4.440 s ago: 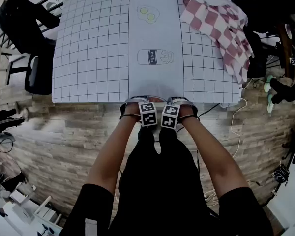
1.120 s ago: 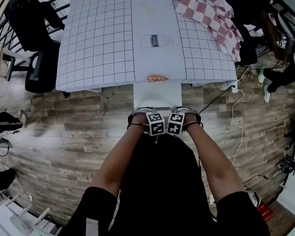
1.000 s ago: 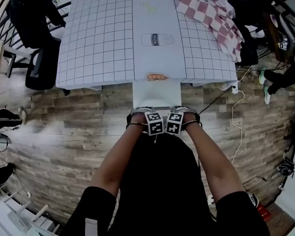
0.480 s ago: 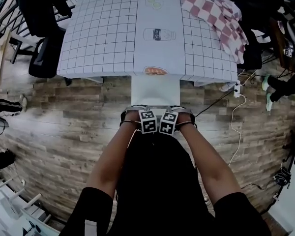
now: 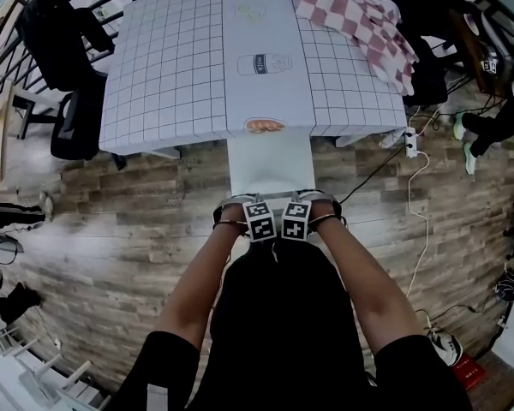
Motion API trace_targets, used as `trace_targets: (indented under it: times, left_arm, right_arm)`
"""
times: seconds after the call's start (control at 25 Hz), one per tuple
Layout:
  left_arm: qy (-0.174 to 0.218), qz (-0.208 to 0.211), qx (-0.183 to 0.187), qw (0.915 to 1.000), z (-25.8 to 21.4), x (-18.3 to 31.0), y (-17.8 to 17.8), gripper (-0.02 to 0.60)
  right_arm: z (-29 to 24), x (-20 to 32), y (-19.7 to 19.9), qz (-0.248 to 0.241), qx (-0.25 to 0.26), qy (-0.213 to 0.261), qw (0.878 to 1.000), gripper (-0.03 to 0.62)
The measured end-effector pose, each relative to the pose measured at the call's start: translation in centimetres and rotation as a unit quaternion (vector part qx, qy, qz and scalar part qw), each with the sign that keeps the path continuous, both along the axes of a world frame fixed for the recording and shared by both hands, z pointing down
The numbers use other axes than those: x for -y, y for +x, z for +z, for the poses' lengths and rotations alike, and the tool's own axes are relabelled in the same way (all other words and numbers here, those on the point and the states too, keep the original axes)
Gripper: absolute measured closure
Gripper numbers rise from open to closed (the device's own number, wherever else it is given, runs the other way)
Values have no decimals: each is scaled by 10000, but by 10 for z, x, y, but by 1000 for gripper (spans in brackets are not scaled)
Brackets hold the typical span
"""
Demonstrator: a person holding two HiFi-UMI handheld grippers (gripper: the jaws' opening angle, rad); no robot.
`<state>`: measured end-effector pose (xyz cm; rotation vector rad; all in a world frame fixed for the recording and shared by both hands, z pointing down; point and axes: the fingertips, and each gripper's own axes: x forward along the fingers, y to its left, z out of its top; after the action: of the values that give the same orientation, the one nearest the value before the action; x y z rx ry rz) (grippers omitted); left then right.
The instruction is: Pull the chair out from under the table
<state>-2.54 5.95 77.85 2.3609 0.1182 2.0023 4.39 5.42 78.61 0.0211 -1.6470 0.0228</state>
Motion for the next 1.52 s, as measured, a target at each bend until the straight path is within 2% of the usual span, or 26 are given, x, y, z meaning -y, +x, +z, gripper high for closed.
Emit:
trace_targets:
  times: [0.44, 0.8, 1.12, 1.52]
  left_arm:
    - [59, 399, -59, 9992, -2, -24, -6, 497]
    - [86, 603, 36, 9981, 0, -36, -11, 497]
    - [31, 611, 121, 9981, 1, -62, -14, 497]
    - [39, 369, 224, 9991, 1, -100, -11, 497]
  right_arm:
    - [-2, -34, -6, 628, -7, -63, 9980, 520]
    - [-1, -49, -11, 811, -54, -47, 9967, 522]
    - [-1, -75, -14, 659, -66, -112, 9977, 522]
    - [-1, -107, -10, 337, -73, -121, 9993, 520]
